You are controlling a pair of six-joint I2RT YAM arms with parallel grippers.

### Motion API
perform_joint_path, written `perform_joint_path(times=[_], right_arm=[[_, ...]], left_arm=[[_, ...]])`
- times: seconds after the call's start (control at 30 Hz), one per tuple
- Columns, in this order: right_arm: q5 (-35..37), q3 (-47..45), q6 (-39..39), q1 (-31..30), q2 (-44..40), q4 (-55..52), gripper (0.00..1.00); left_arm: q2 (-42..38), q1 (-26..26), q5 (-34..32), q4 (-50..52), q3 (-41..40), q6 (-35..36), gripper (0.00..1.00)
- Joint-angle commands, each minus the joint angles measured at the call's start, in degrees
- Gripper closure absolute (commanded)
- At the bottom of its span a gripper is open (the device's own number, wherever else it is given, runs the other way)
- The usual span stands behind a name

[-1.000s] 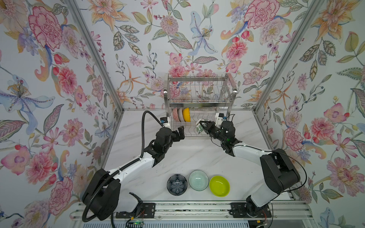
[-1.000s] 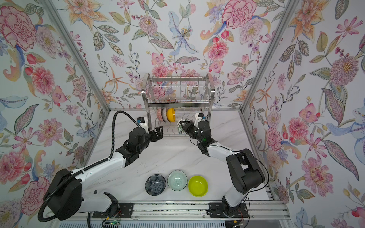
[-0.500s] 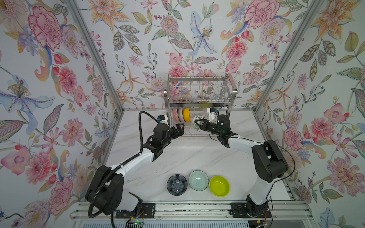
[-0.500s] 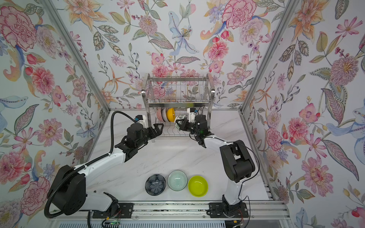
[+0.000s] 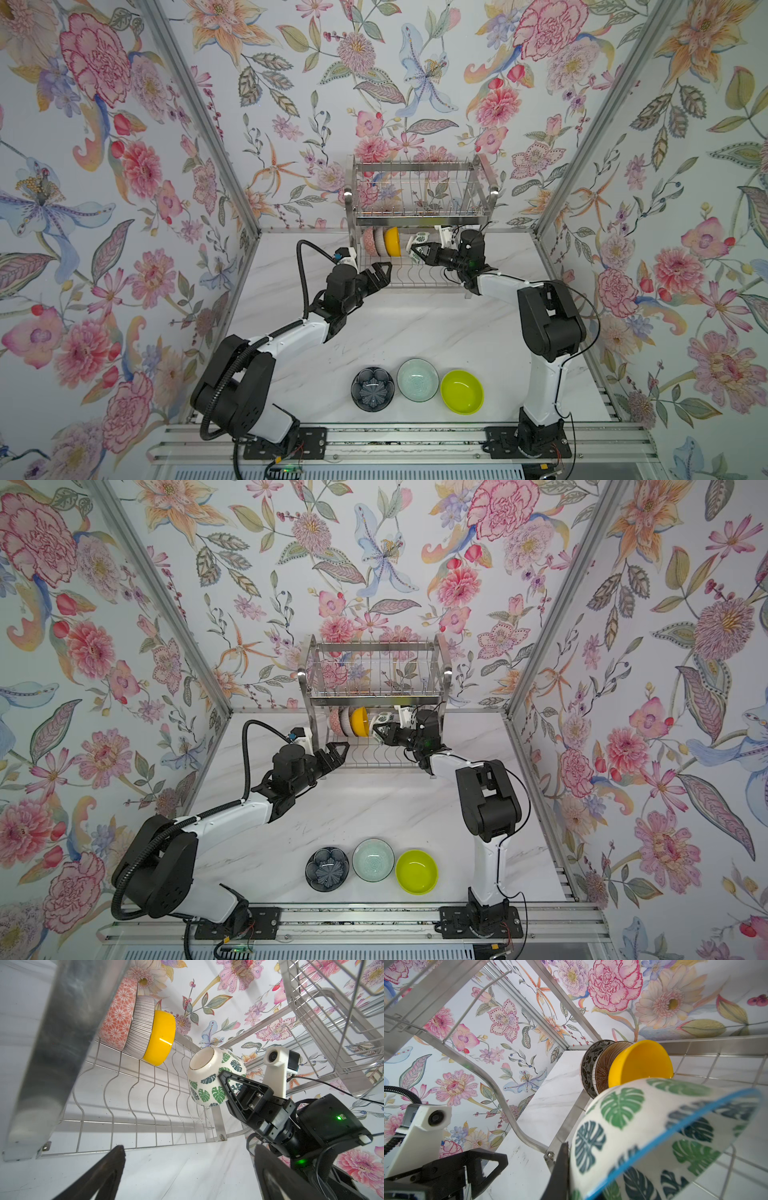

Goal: Load bowls into a dish rack
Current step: Place the bowl in the dish rack.

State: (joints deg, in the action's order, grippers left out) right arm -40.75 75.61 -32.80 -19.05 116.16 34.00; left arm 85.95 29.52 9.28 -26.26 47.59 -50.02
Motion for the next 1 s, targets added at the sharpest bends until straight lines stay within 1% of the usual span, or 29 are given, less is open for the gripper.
perform_joint_path(times=[0.0, 0.1, 0.4, 0.63, 0.97], right_arm=[[-3.97, 3.97, 3.33, 0.4, 1.73, 1.45, 1.0], [-5.2, 6.99, 2.31, 0.58, 4.27, 1.56, 1.0], [-4.71, 14.62, 0.18, 0.98, 10.71, 1.53, 1.0], [-5.58, 20.66, -3.98, 1.77, 16.68, 2.81, 1.0], [-6.79, 26.73, -11.21, 2.78, 23.02, 8.08, 1.0]], left_arm=[[-0.22, -0.51, 0.96, -1.13, 0.08, 0.5, 0.01], [-0.02, -0.51, 1.0, -0.41, 0.56, 1.23, 0.01], [0.01, -0.49, 1.28, 0.5, 1.45, 2.16, 0.01], [-1.03, -0.54, 0.39, 2.21, 2.2, 4.1, 0.01], [-0.79, -0.57, 0.15, 3.19, 2.94, 5.81, 0.01]])
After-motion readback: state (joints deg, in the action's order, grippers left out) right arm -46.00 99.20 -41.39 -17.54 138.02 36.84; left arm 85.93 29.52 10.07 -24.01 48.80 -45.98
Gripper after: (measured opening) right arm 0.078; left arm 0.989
